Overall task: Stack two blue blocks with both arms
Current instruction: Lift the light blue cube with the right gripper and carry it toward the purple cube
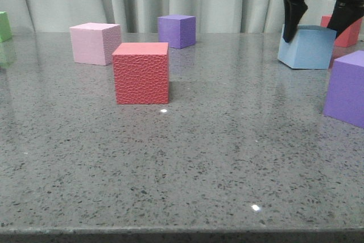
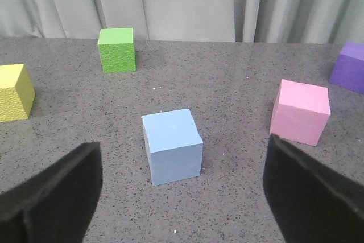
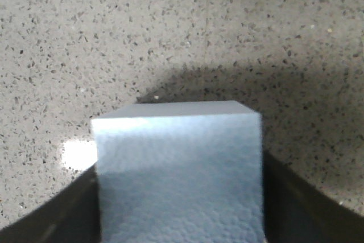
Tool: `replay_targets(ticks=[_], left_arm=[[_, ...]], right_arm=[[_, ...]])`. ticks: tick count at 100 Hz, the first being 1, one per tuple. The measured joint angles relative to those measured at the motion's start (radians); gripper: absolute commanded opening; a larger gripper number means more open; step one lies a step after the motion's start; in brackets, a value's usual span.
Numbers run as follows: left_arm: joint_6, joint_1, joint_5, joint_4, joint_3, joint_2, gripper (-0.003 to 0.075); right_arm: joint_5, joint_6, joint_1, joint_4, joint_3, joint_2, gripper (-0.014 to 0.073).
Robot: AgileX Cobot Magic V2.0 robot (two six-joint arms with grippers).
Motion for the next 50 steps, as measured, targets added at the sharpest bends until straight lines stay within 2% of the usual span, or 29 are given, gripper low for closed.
replay_targets(ticks=[5, 16, 50], left_arm=[[0.0, 0.0, 0.0, 0.0, 0.0, 0.0, 0.0568], [0.0, 0.0, 0.0, 0.0, 0.0, 0.0, 0.0568], [0.0, 0.0, 0.0, 0.0, 0.0, 0.0, 0.0568]], right_arm=[[0.0, 0.0, 0.0, 0.0, 0.0, 0.0, 0.0321], [0.0, 0.0, 0.0, 0.0, 0.0, 0.0, 0.0252], [0.006, 0.0, 0.0, 0.0, -0.002, 0.001, 0.0241]])
